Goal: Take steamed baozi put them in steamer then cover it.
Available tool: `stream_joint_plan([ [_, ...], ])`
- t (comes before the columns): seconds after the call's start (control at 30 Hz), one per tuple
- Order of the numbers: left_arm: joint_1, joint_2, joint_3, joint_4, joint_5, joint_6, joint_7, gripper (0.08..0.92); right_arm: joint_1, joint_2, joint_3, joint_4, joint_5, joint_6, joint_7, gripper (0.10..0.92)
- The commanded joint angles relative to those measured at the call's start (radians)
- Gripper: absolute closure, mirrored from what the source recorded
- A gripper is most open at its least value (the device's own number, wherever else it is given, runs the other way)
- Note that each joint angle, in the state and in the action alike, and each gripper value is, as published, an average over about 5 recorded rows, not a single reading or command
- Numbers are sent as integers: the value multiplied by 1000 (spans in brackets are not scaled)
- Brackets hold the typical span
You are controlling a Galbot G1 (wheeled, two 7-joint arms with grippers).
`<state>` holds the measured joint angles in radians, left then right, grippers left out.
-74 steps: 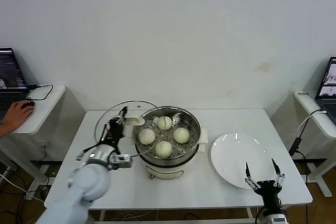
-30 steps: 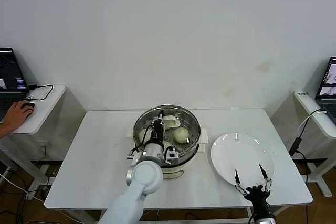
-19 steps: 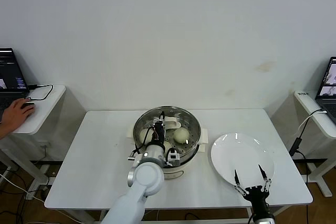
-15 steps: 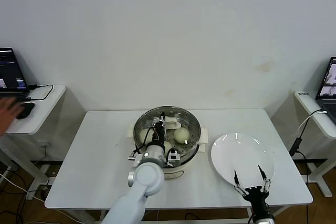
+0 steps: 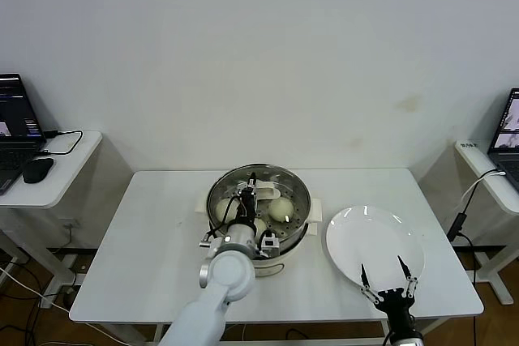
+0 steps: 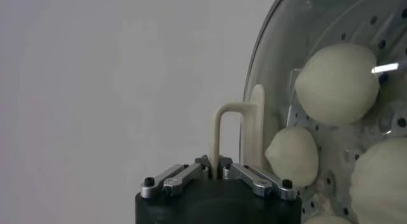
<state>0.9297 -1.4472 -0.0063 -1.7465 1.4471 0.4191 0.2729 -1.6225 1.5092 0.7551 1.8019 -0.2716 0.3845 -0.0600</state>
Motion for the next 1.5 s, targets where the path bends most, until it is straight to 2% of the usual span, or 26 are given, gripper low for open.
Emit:
stream_joint_plan([
  [0.03,30,14,-4,-75,-5,-2,3,781,-1,1,0,3,-5,-1,-1,203],
  [0.17,88,44,-14,-156,-35,-4,-2,668,-8,4,-3,11,-14,-2,-2,202],
  [0.3,172,107,-33,-277,-118,-10,-17,556,-17,6,-6,22,-20,-3,-2,203],
  [0.5,399,214,-99,-506,-380,-31,-110,382,-35,-6,-5,29,-19,3,-1,202],
  [0.6,552,255,-182,-591,-588,-85,-226,296,-41,-4,-11,36,-20,3,-2,203],
  [0.67,640,264,-277,-600,-825,-191,-370,238,-46,-1,-16,39,-18,2,-5,203],
  [0.73,698,244,-391,-554,-1082,-347,-492,200,-52,-7,-26,34,-9,5,-12,203],
  [0.77,716,229,-446,-519,-1196,-442,-534,189,-56,-14,-33,30,-5,8,-15,203],
  [0.83,748,206,-537,-447,-1375,-573,-559,180,-69,-37,-48,22,7,17,-18,202],
  [0.9,785,205,-591,-404,-1512,-639,-563,178,-86,-62,-57,24,25,23,-18,203],
  [1.03,888,216,-617,-373,-1701,-641,-562,177,-143,-137,-73,63,120,18,-22,203],
  [1.17,974,217,-605,-355,-1742,-696,-557,177,-206,-221,-104,120,260,-20,-29,202],
  [1.3,1005,200,-583,-338,-1747,-710,-554,177,-240,-284,-137,161,357,-58,-19,203],
  [1.5,1018,153,-565,-315,-1752,-723,-499,177,-278,-313,-147,229,426,-137,-26,202],
])
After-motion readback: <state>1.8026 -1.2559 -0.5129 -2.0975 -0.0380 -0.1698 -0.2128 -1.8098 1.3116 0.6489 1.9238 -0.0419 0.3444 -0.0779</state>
